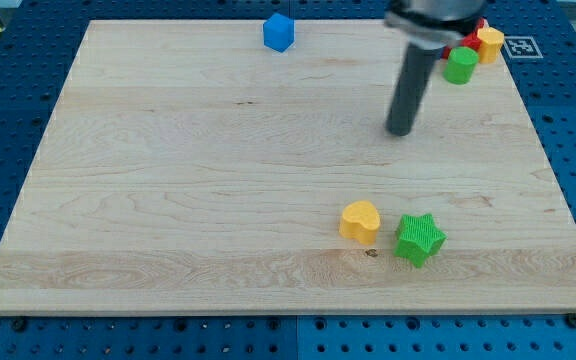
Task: Slide the yellow heart a bit up
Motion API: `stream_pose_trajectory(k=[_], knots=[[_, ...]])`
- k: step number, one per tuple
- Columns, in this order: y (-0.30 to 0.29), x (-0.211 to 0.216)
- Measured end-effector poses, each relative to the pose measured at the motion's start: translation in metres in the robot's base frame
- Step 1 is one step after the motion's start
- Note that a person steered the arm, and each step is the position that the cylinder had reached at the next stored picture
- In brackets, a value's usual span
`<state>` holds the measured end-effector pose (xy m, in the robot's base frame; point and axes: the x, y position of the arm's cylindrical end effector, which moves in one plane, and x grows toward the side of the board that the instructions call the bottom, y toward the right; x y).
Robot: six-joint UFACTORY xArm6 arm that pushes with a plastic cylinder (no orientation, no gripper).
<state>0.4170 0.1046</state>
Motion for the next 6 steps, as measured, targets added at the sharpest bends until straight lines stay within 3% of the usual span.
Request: stream_pose_trajectory(k=[1, 2, 3, 5, 6], knots=[[-0.045, 0.043], [-0.07, 0.117], [-0.08, 0.164], [-0.061, 0.149], [-0.047, 0.12]])
